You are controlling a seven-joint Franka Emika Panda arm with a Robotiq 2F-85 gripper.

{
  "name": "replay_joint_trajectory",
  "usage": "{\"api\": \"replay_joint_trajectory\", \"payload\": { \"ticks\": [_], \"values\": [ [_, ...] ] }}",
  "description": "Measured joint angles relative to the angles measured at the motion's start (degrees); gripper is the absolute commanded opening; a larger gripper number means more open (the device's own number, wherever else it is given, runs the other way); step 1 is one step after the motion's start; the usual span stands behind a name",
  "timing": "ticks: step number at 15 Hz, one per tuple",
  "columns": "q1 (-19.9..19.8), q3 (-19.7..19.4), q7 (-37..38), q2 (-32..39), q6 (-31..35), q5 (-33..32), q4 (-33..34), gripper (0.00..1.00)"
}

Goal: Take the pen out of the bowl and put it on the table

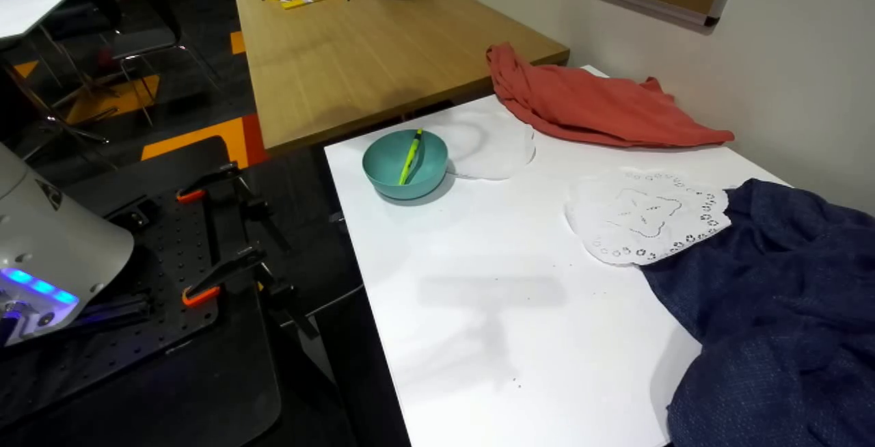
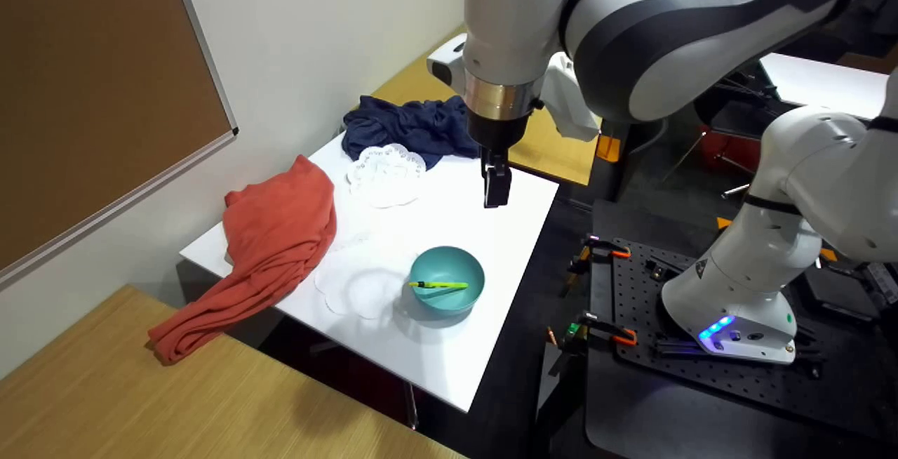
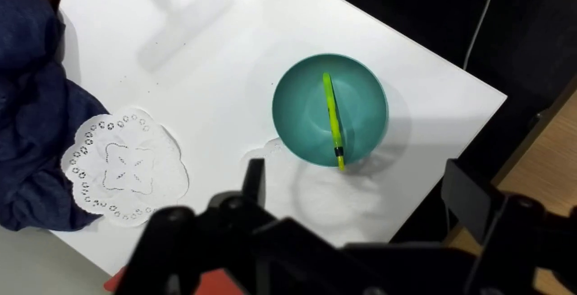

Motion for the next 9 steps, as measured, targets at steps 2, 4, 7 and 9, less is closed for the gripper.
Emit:
{"api": "replay_joint_trajectory", "payload": {
  "ticks": [2,4,7,9],
  "values": [
    [0.01,-0.84,-0.43,1.92,4.37,0.16,-1.31,1.0],
    [0.01,-1.96,-1.62,3.93,9.37,1.2,-2.97,1.0],
    [-0.05,-4.02,-4.77,7.53,17.98,4.18,-5.64,1.0],
    [-0.11,-5.22,-6.9,10.6,23.75,6.55,-7.07,1.0]
  ]
}}
